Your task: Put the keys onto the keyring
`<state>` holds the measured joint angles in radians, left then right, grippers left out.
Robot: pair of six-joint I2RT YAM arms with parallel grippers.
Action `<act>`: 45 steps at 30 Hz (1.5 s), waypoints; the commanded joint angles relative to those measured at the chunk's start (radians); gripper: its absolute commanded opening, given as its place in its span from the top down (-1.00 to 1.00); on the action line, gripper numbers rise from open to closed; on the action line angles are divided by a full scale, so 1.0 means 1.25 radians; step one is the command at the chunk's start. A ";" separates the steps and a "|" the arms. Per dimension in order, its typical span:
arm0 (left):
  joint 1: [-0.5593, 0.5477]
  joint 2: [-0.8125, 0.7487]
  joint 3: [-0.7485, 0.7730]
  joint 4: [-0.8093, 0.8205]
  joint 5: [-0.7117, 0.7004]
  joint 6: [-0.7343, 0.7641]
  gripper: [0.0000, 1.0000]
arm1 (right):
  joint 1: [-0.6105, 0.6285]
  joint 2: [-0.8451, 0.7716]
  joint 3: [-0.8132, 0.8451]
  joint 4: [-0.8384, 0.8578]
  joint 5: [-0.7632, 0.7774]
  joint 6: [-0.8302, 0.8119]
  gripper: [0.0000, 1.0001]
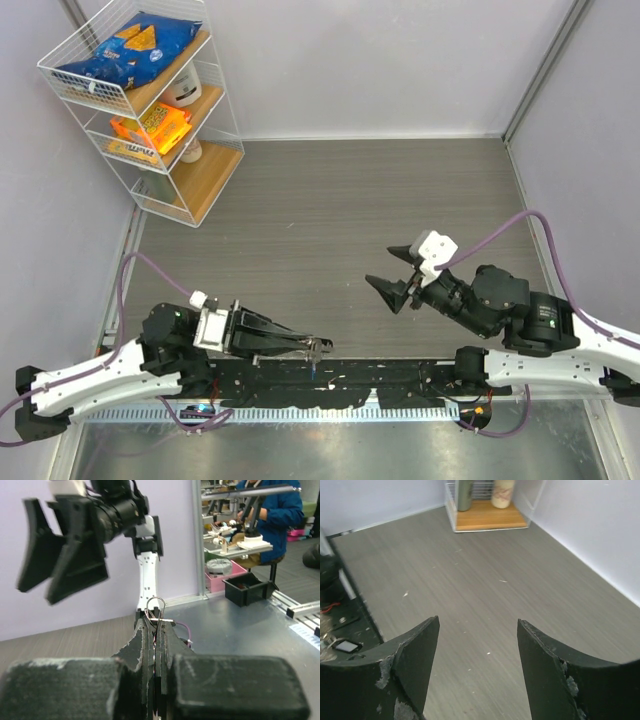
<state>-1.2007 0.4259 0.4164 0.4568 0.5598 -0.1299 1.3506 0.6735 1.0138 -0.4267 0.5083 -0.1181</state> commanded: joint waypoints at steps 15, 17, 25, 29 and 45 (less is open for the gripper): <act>-0.002 0.135 0.111 0.081 -0.212 -0.086 1.00 | -0.001 -0.056 -0.158 0.139 -0.483 0.021 -0.37; -0.003 0.142 0.116 0.081 -0.220 -0.091 1.00 | -0.001 -0.064 -0.178 0.174 -0.511 0.020 -0.38; -0.002 0.165 0.123 0.102 -0.215 -0.112 1.00 | -0.001 -0.049 -0.227 0.299 -0.513 0.010 -0.37; -0.003 0.171 0.121 0.118 -0.221 -0.119 1.00 | -0.001 -0.030 -0.223 0.318 -0.521 0.001 0.11; 0.000 0.046 0.054 0.007 -0.483 -0.084 0.30 | -0.001 -0.091 -0.183 0.225 -0.307 0.004 0.89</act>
<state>-1.2079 0.5472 0.5003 0.4763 0.1368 -0.2619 1.3464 0.5941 0.7326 -0.1349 -0.0071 -0.1181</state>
